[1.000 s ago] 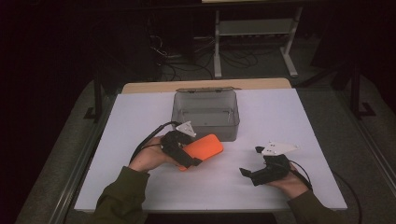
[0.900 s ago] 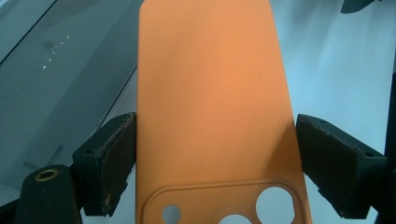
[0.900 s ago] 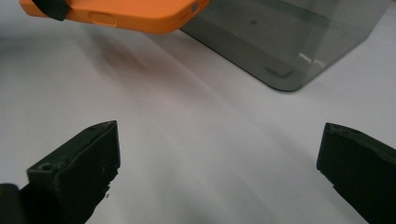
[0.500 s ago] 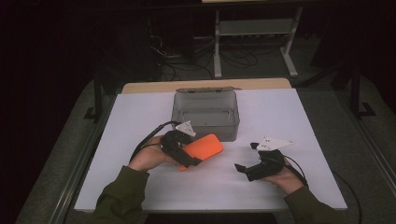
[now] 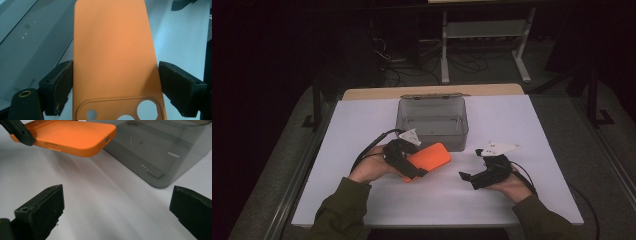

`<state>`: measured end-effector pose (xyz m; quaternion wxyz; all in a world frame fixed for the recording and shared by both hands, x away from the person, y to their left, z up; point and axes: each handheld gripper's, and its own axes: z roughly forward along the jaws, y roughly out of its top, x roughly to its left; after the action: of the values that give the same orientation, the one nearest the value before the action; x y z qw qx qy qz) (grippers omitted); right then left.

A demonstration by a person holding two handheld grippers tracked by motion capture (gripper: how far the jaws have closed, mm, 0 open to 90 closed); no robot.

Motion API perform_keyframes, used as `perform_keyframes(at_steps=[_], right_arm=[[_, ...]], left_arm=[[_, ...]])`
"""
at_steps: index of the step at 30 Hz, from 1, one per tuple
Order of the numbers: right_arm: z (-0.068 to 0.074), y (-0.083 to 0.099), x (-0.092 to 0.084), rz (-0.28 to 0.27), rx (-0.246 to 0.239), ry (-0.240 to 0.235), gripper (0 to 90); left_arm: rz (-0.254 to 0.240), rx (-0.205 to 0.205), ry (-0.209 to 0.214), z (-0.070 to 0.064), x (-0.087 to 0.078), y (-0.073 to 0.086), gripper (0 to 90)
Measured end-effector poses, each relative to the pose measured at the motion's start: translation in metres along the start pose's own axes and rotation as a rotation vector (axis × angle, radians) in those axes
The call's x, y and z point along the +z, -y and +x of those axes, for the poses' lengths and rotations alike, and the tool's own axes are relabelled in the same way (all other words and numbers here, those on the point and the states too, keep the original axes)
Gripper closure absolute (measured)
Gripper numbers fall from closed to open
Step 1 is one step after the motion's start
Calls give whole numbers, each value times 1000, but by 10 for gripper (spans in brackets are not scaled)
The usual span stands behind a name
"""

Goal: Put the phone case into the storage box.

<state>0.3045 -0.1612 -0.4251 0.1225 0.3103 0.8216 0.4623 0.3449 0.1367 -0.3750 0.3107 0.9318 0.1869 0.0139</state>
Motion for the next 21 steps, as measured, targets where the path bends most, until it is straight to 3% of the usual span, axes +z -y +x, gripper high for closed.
perform_keyframes(at_steps=[21], right_arm=[[-2, -12, 27, -2, -20, -18, 0]], left_arm=[[0, 2, 4, 0, 1, -1, 150]])
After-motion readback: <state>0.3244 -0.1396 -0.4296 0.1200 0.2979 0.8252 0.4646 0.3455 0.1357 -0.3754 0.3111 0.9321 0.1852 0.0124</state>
